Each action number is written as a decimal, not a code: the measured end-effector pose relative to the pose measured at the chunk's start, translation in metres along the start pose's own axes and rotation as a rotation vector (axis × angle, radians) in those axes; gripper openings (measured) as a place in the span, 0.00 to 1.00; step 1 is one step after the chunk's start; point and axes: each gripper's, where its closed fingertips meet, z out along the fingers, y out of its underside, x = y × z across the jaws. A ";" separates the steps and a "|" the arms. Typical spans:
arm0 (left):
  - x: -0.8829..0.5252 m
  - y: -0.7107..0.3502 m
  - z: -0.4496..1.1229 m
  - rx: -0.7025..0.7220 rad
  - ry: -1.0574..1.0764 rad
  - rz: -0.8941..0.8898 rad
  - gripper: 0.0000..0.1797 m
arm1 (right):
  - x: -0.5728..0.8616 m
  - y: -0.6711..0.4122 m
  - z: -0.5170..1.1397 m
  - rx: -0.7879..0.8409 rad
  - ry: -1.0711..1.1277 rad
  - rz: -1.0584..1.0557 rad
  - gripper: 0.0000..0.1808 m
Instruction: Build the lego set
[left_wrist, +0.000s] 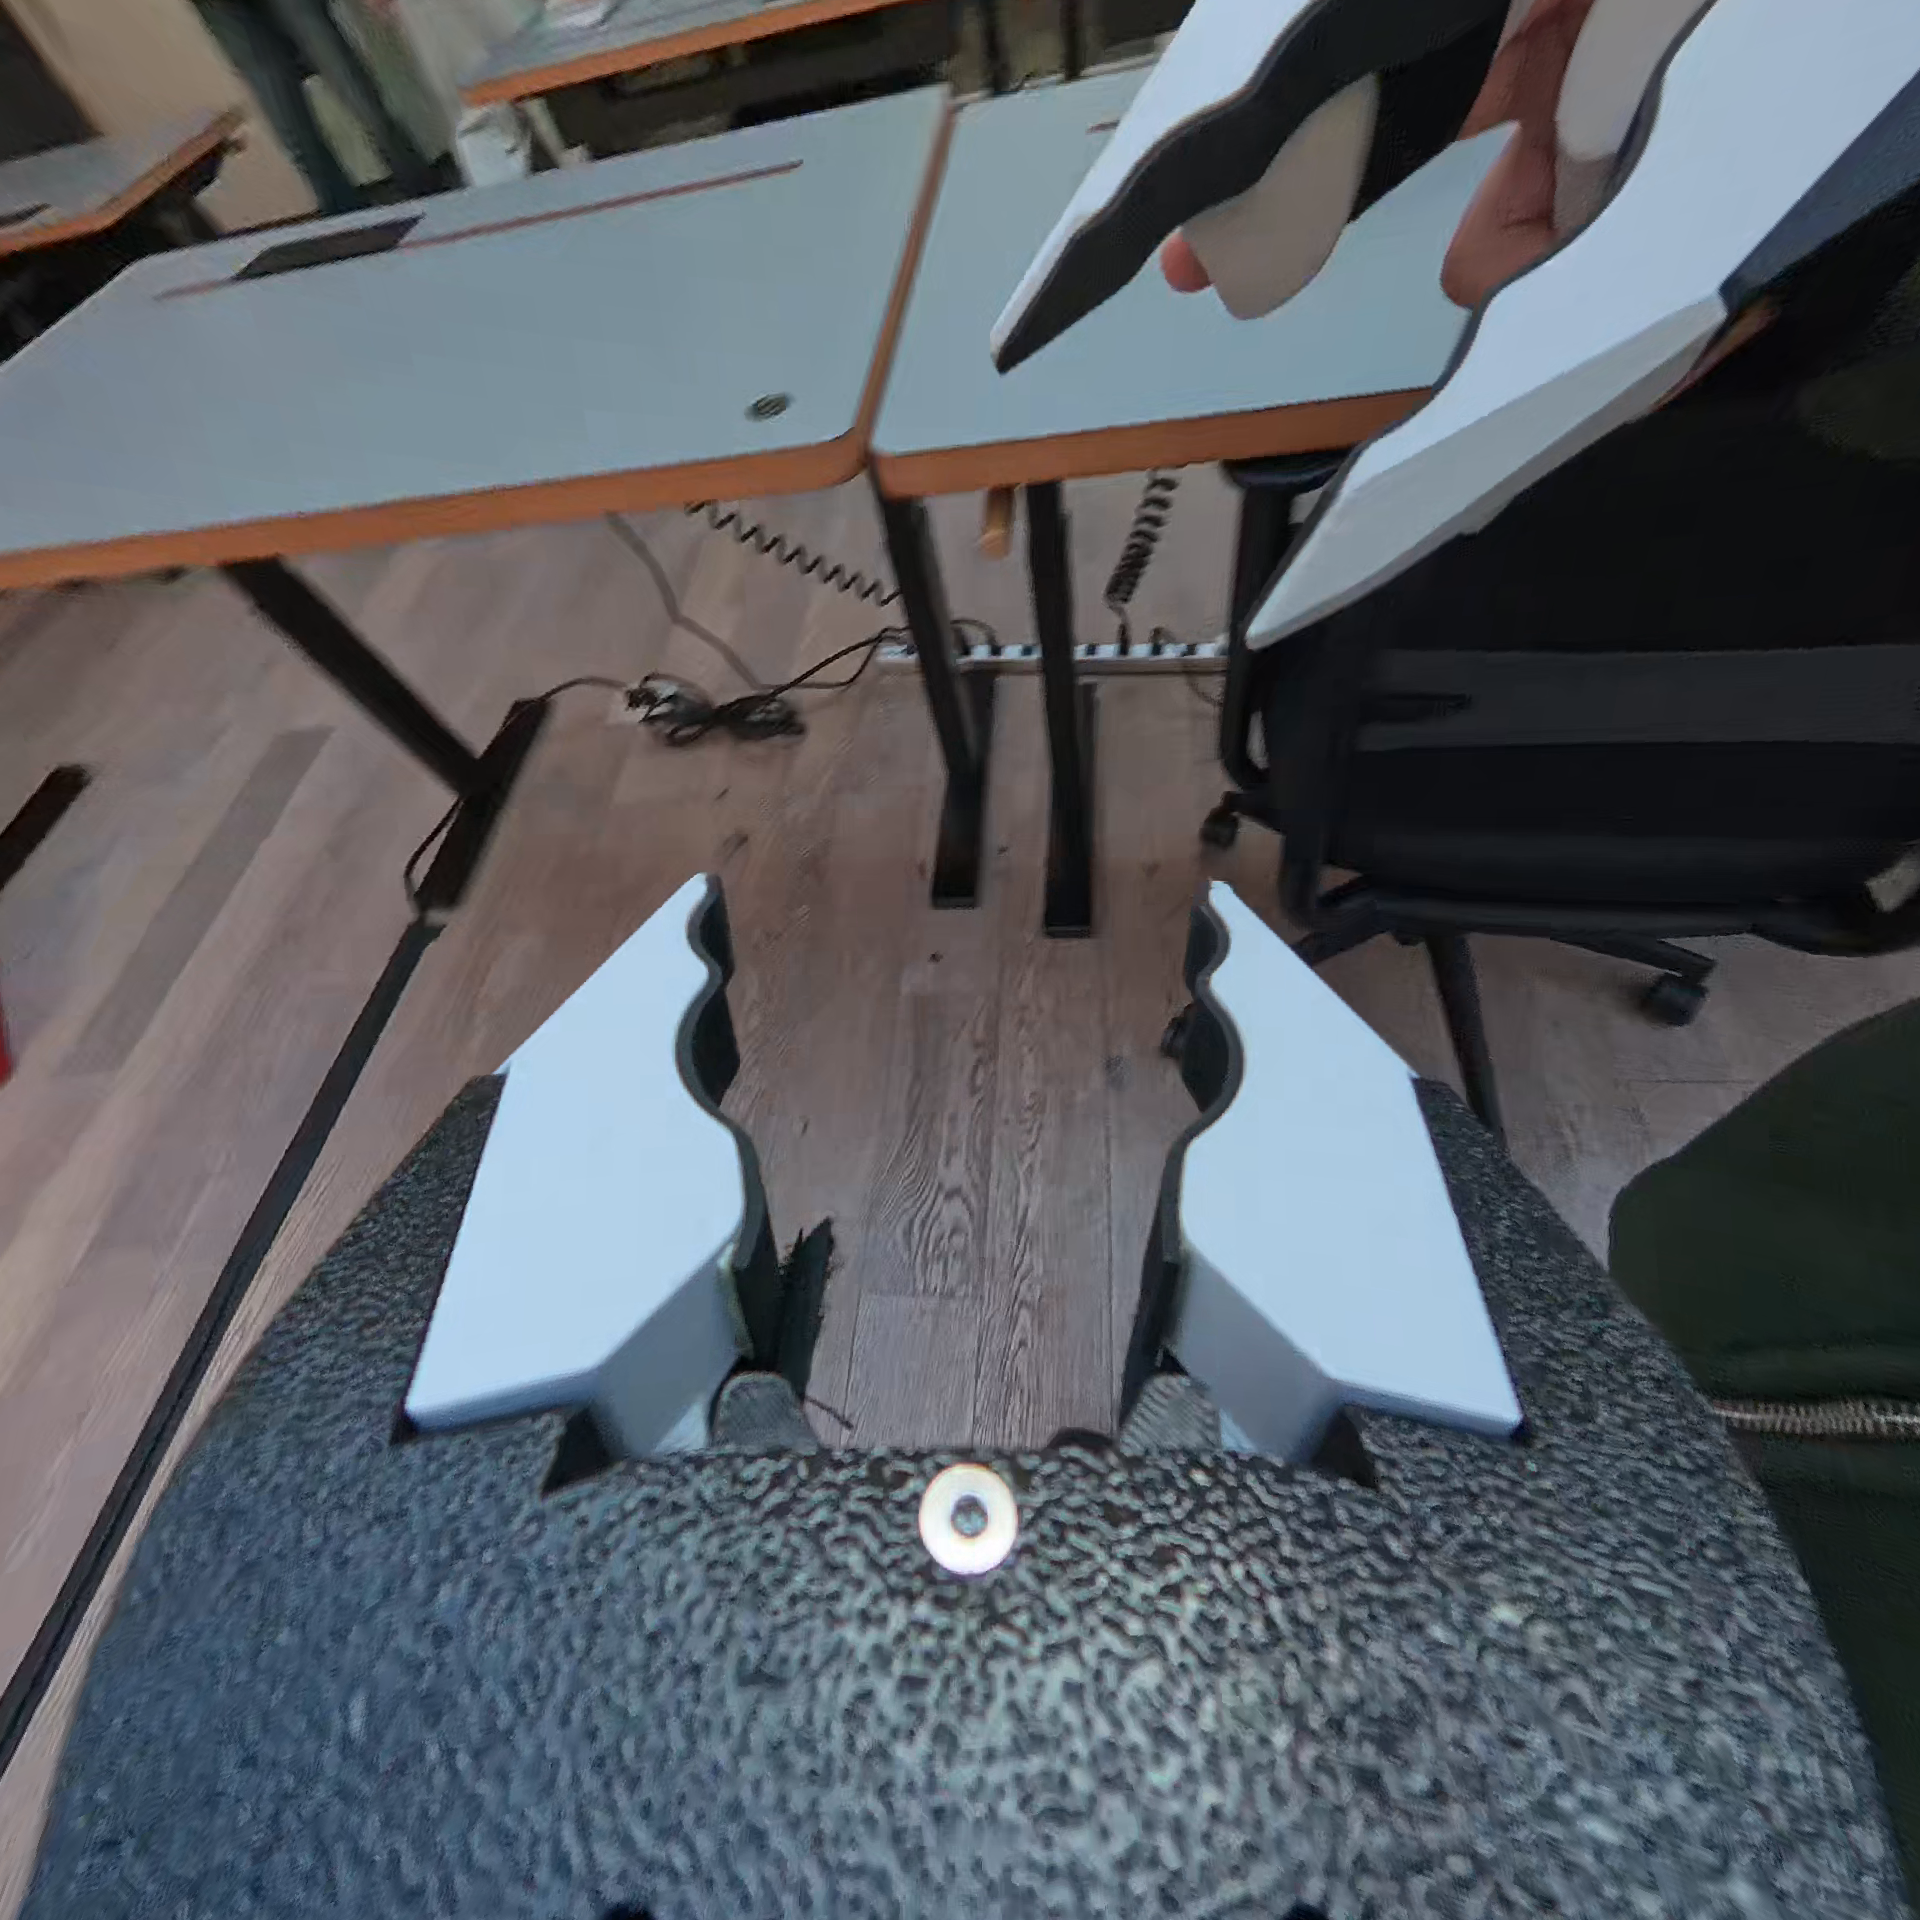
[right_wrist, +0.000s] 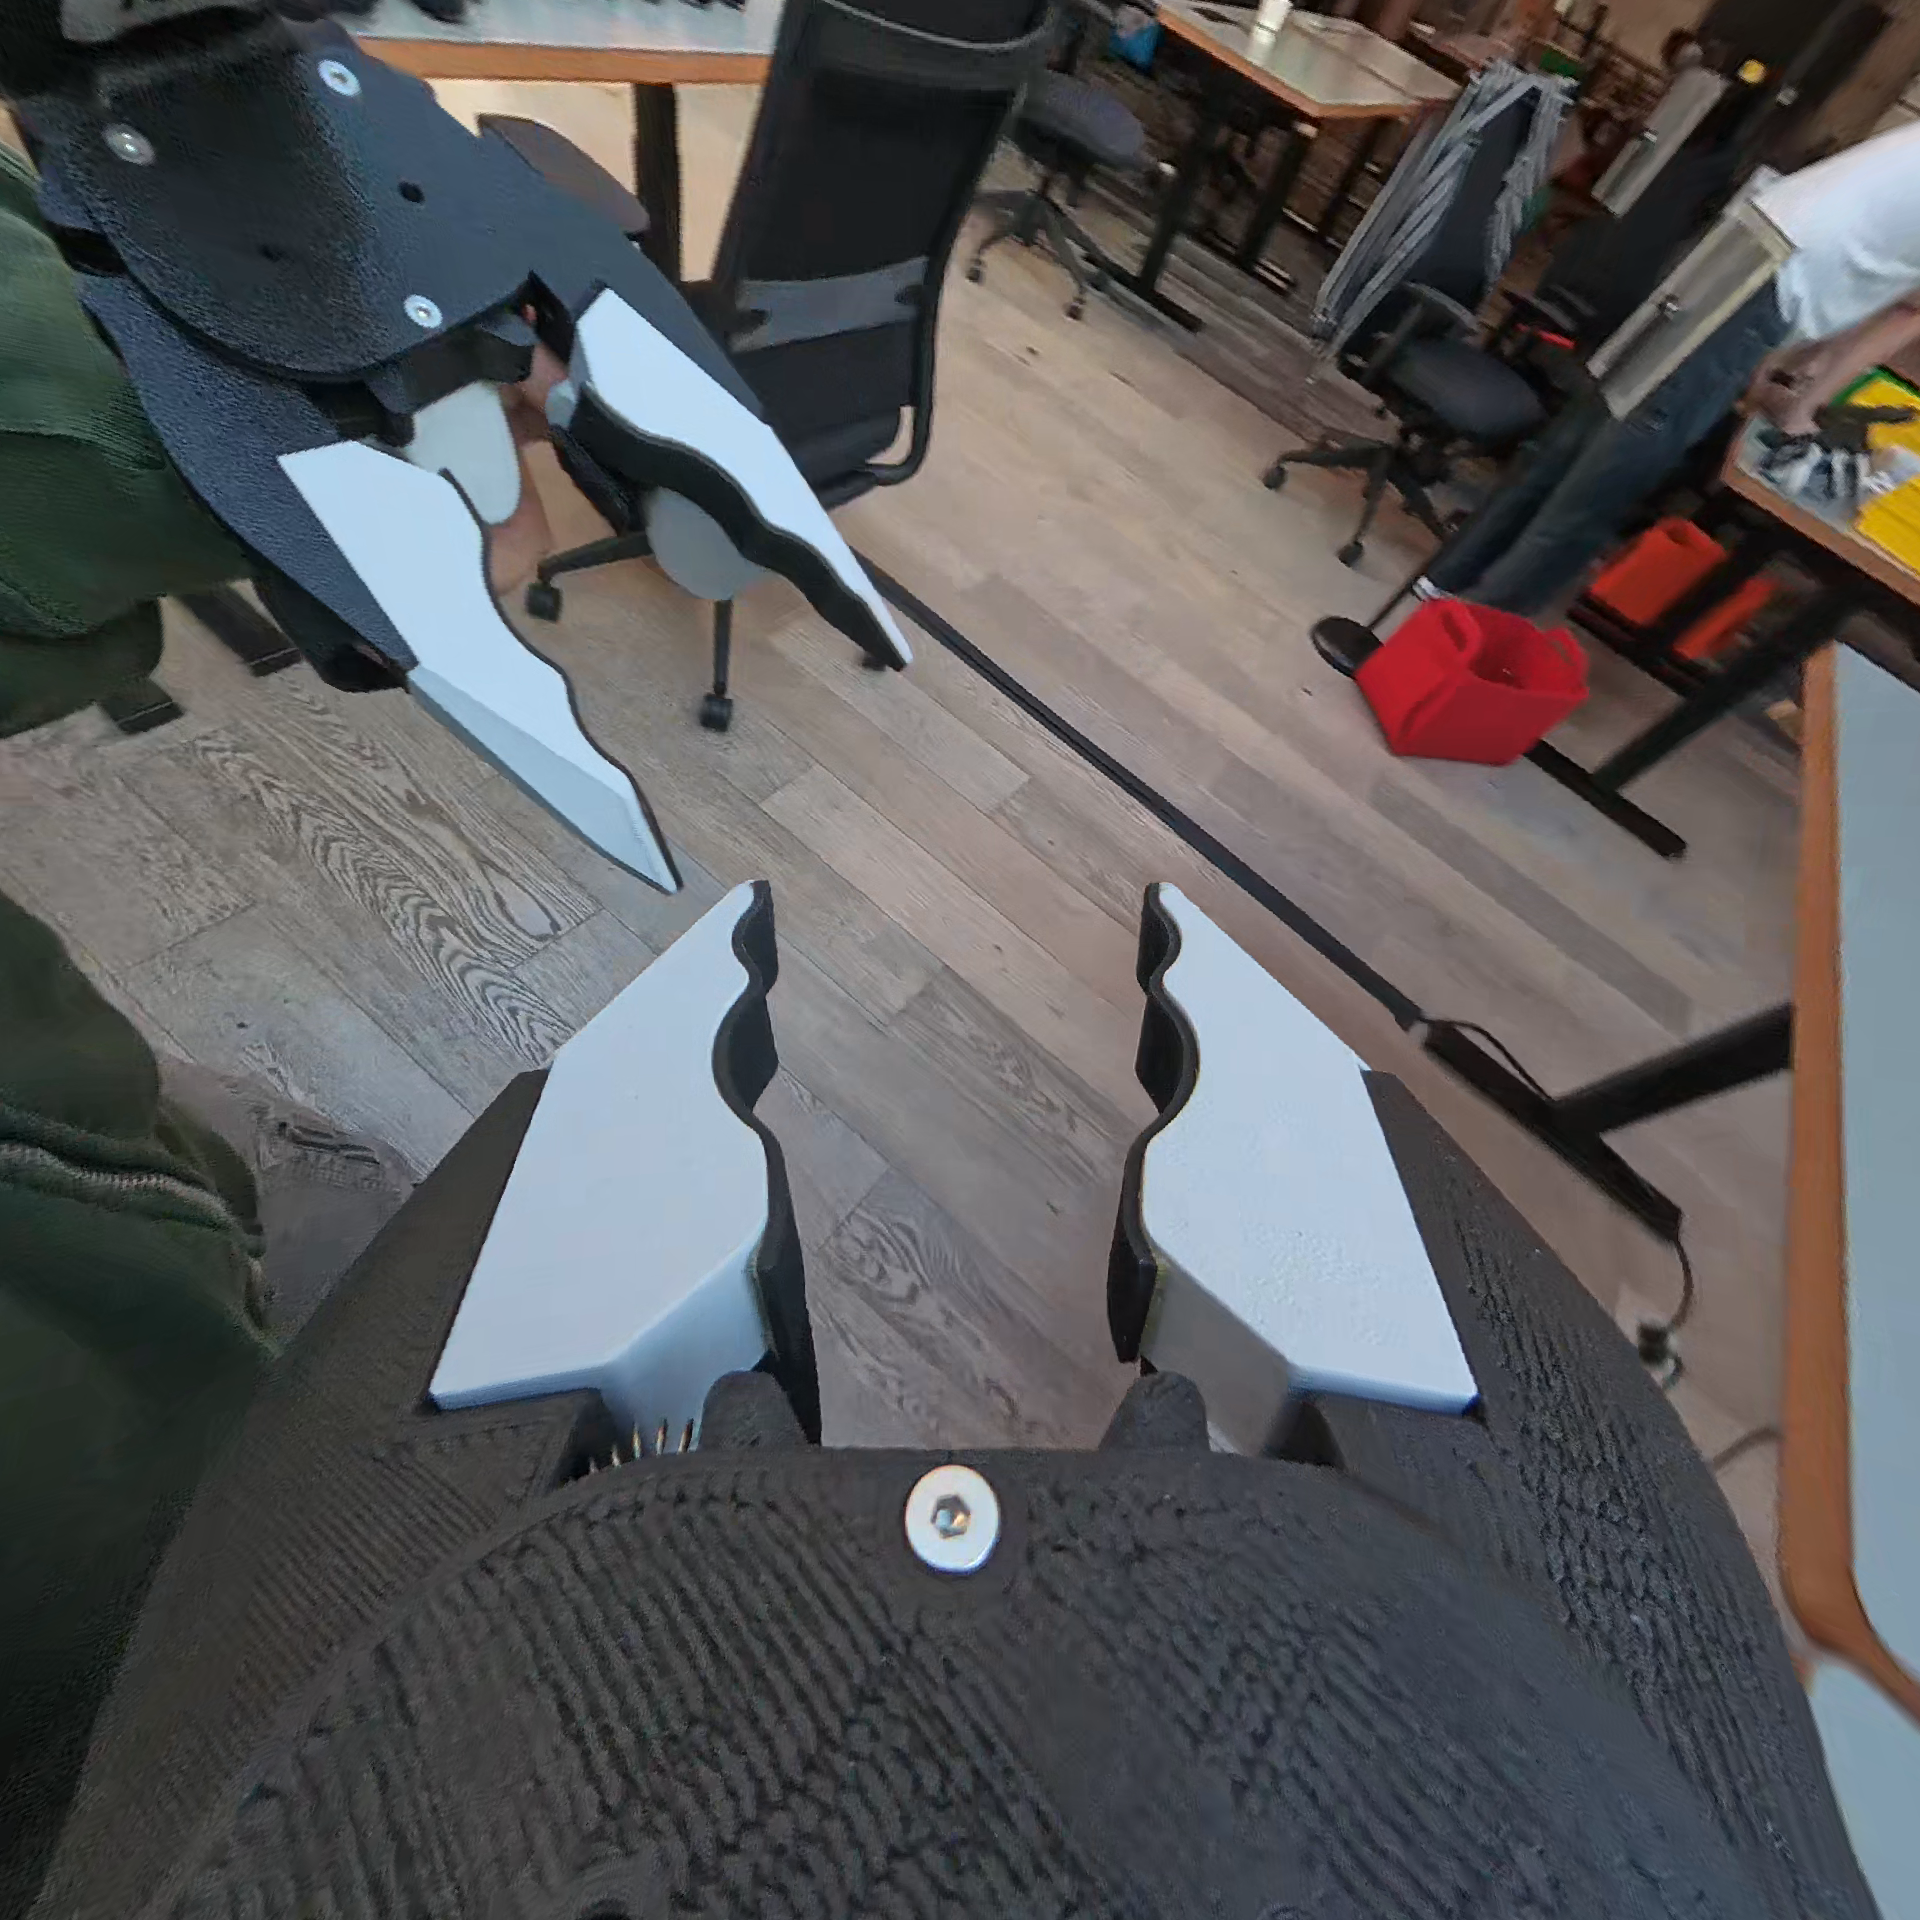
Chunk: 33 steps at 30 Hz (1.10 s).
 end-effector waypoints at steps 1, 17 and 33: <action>-0.026 0.018 -0.014 -0.026 -0.066 -0.030 0.48 | 0.004 -0.009 0.030 0.019 -0.041 -0.026 0.39; -0.411 0.180 -0.171 -0.190 -0.657 -0.264 0.45 | 0.092 -0.152 0.457 0.113 -0.326 -0.278 0.38; -0.801 0.341 -0.340 -0.574 -1.248 -0.372 0.45 | 0.147 -0.306 0.900 0.286 -0.671 -0.906 0.37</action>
